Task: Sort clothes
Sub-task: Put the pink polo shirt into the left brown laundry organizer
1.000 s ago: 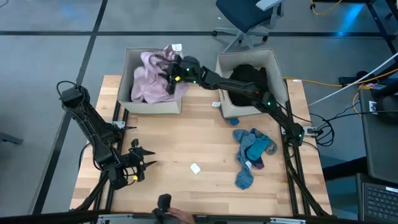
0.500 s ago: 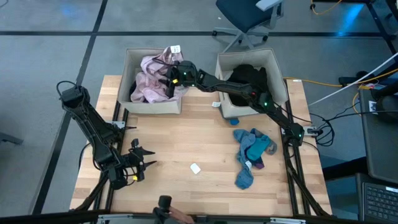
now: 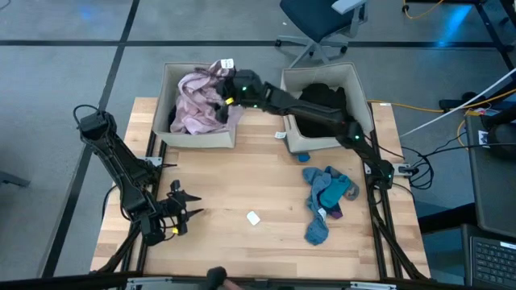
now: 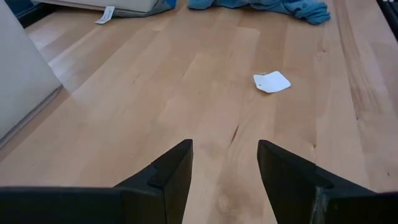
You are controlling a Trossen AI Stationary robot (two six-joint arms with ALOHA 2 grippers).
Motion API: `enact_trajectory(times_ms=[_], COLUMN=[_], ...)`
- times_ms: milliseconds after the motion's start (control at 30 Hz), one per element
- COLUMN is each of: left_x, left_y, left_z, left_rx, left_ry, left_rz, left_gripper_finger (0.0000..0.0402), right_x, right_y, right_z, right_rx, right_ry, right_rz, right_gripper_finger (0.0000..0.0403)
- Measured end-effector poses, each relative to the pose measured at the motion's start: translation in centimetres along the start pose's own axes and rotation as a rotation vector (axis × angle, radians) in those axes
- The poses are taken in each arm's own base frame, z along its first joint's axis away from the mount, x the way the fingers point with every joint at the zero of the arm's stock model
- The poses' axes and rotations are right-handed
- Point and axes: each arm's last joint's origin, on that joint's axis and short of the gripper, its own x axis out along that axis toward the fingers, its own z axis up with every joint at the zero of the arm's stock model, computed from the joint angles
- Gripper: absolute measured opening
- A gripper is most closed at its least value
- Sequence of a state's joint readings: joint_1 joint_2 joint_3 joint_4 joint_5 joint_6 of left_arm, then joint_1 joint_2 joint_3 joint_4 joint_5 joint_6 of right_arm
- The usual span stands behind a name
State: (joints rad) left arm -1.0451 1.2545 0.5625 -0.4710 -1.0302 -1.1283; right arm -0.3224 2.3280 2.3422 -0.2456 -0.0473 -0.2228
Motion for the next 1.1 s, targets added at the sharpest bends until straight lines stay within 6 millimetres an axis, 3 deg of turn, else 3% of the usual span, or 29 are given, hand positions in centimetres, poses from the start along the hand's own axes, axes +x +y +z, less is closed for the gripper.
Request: enact_trajectory(times_ms=[133, 233, 333, 400, 567, 700, 900, 1100], left_x=[0.0, 0.0, 0.0, 0.0, 0.0, 0.0, 0.0, 0.0], left_y=[0.0, 0.0, 0.0, 0.0, 0.0, 0.0, 0.0, 0.0], left_z=[0.0, 0.0, 0.0, 0.0, 0.0, 0.0, 0.0, 0.0], left_rx=[0.007, 0.006, 0.007, 0.008, 0.013, 0.016, 0.009, 0.001], left_ry=[0.000, 0.000, 0.000, 0.000, 0.000, 0.000, 0.000, 0.000], left_rz=[-0.002, -0.002, -0.003, -0.002, -0.003, -0.003, -0.003, -0.002], left_gripper_finger=[0.0172, 0.0172, 0.0172, 0.0172, 0.0172, 0.0172, 0.0172, 0.0172], right_x=[-3.8, -6.4, -8.1, -8.4, -7.0, -5.0, -3.2, -2.3], right_y=[0.1, -0.2, -0.5, -0.8, -1.0, -0.3, 1.5, 2.1], right_z=[3.2, 4.4, 4.3, 3.1, -1.4, -4.4, -3.1, -2.4], right_rx=[-0.036, -0.064, -0.073, -0.082, -0.094, -0.082, -0.122, -0.136], right_ry=[0.059, 0.151, 0.283, 0.404, 0.617, 0.587, 0.293, 0.137], right_rz=[-0.042, -0.095, -0.151, -0.198, -0.237, -0.207, -0.189, -0.164], right_gripper_finger=[0.0285, 0.0279, 0.0272, 0.0266, 0.0251, 0.0240, 0.0227, 0.0222])
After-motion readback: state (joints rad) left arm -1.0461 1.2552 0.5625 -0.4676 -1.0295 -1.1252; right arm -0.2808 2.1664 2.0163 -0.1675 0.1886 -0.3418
